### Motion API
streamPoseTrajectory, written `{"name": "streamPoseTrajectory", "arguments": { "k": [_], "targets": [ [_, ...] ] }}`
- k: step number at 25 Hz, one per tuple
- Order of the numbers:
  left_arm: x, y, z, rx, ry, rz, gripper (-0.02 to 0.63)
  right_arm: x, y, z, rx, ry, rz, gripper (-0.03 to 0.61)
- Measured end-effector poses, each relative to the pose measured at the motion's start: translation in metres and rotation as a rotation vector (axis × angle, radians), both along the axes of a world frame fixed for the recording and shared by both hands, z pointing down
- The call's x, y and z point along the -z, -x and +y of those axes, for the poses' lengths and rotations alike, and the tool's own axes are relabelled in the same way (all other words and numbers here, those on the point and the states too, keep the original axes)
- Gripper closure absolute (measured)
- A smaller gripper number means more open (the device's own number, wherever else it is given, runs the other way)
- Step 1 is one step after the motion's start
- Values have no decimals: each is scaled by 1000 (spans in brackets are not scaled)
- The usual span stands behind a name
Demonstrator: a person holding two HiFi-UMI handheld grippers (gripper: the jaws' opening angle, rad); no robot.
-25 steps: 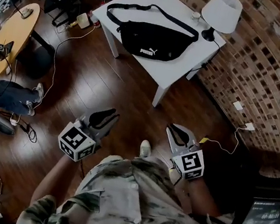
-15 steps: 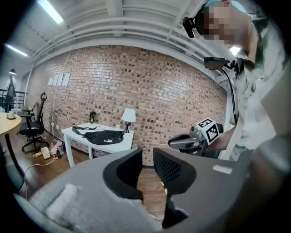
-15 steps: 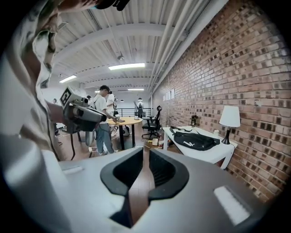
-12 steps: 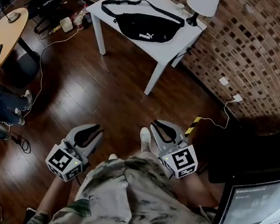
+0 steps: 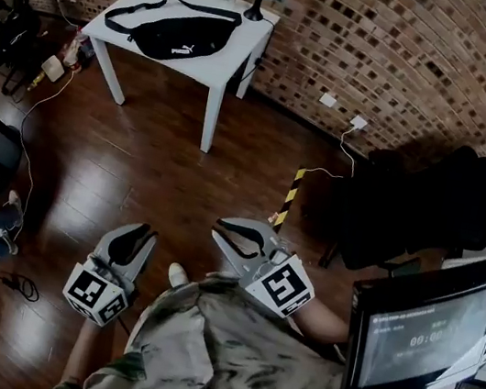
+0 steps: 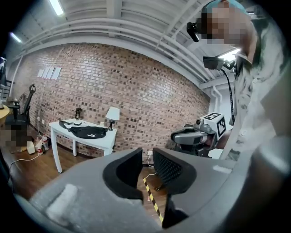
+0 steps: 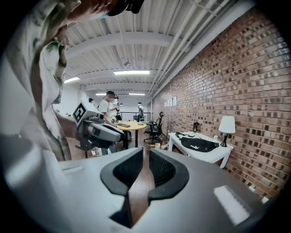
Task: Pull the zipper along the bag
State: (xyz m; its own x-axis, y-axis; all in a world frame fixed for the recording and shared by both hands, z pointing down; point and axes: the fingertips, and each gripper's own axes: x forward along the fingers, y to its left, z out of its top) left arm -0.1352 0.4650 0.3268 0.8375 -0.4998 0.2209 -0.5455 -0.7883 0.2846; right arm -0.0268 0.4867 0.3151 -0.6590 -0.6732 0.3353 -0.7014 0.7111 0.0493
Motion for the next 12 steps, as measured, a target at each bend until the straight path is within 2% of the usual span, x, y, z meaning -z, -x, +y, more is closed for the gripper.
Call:
{"name": "streamPoseTrajectory", "arguments": {
  "k": [4, 12],
  "targets": [
    [-1, -31, 18, -19, -13, 12, 534, 7, -26, 23, -1, 9, 14, 528],
    [12, -128, 63, -56, 22, 4, 534, 6, -111, 76, -22, 10, 24, 549]
  ]
}}
